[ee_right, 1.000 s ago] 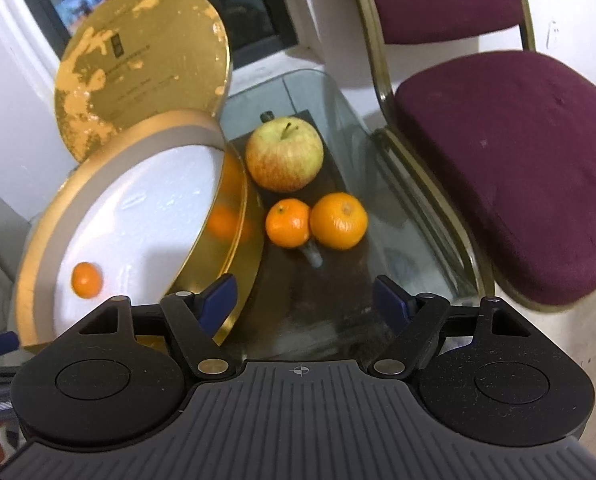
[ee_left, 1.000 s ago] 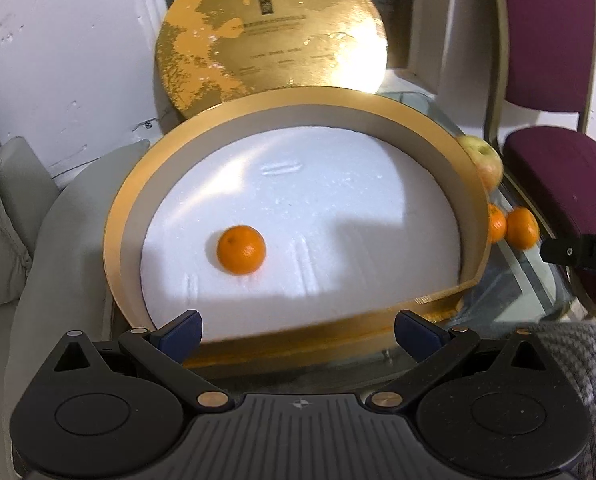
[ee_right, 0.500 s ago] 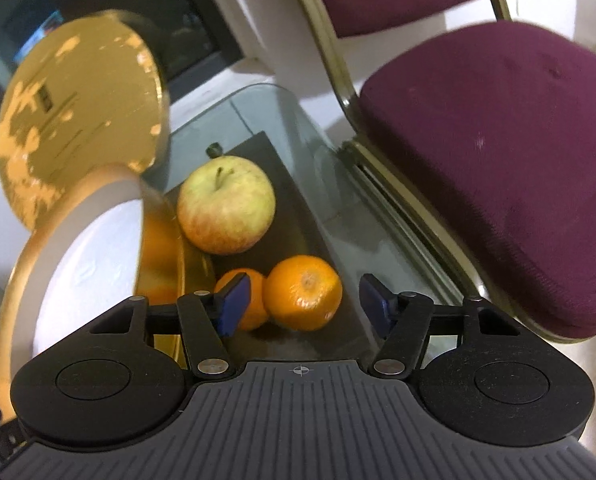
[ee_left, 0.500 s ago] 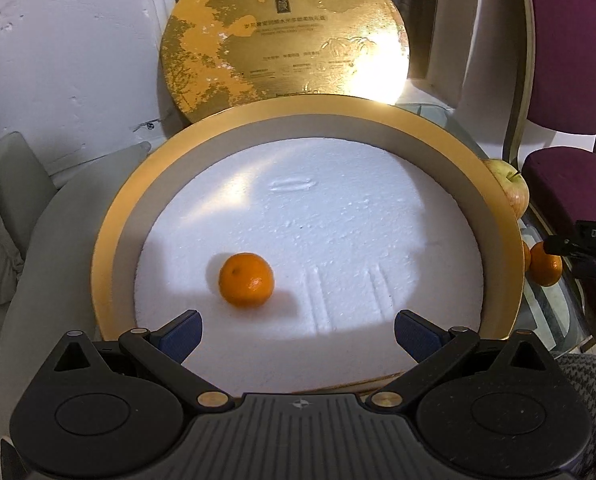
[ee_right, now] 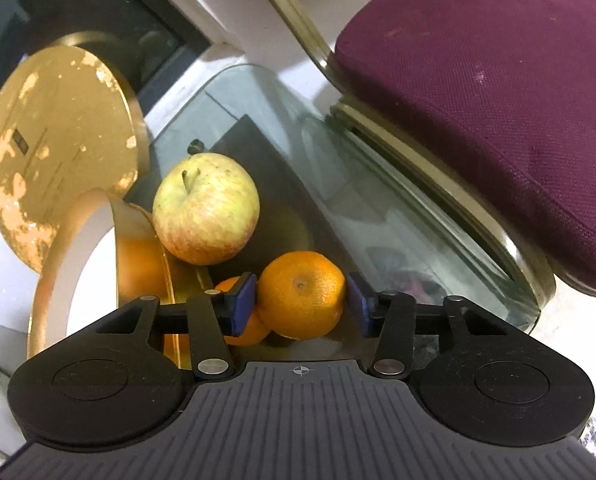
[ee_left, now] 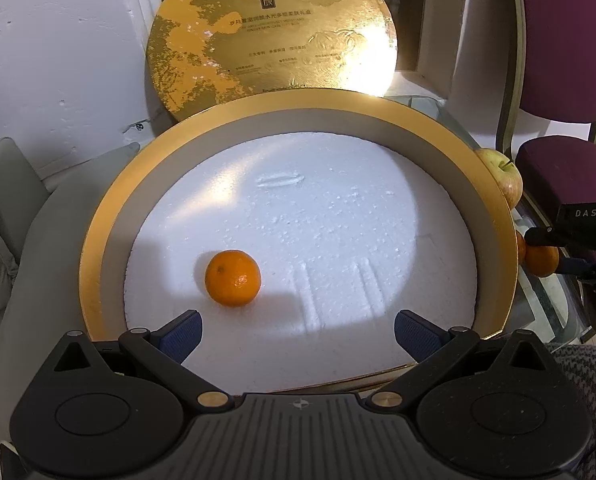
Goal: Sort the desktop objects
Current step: 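Close the right gripper on a second orange below the apple, then lift the orange into the gold box and open the right gripper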
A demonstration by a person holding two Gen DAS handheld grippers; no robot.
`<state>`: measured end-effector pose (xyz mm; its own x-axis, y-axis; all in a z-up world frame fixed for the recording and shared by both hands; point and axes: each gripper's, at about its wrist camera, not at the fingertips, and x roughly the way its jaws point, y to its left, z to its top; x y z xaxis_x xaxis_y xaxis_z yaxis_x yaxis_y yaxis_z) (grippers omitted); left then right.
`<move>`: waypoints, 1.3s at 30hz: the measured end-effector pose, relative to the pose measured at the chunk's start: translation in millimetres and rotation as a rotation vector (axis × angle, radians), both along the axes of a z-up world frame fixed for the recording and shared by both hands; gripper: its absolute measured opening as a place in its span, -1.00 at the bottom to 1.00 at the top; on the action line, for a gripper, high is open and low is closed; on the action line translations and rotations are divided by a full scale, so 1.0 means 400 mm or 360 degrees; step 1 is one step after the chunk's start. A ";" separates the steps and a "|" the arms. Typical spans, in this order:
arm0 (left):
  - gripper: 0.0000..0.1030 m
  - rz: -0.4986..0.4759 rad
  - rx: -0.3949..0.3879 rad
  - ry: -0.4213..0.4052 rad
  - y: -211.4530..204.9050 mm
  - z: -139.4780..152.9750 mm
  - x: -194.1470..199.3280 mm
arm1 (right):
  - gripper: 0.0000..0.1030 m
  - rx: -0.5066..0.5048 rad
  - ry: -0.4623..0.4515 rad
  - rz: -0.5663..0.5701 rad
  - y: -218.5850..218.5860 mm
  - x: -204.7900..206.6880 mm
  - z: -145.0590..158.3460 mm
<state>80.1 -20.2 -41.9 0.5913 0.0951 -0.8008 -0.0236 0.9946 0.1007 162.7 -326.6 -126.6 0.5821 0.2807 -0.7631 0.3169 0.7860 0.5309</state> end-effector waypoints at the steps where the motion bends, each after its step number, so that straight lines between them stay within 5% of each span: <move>1: 0.99 0.0000 0.0002 -0.0001 0.001 0.002 -0.003 | -0.03 -0.0010 0.0002 0.0000 0.002 -0.001 0.002; 14: 0.99 0.0006 -0.0031 -0.0019 0.024 0.049 -0.121 | -0.03 -0.0149 -0.0101 0.0057 0.018 -0.113 0.121; 28: 0.99 0.0301 -0.0046 -0.0175 0.159 0.131 -0.264 | -0.03 -0.0348 -0.0438 0.0478 0.221 -0.291 0.332; 39: 0.99 0.0435 -0.0063 -0.0206 0.228 0.145 -0.299 | -0.03 -0.0421 -0.0488 0.0710 0.358 -0.328 0.374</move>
<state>-39.6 70.8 16.3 0.6453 0.2351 -0.7269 -0.3012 0.9527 0.0408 31.3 -183.4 23.0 0.6565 0.3722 -0.6561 -0.2107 0.9256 0.3144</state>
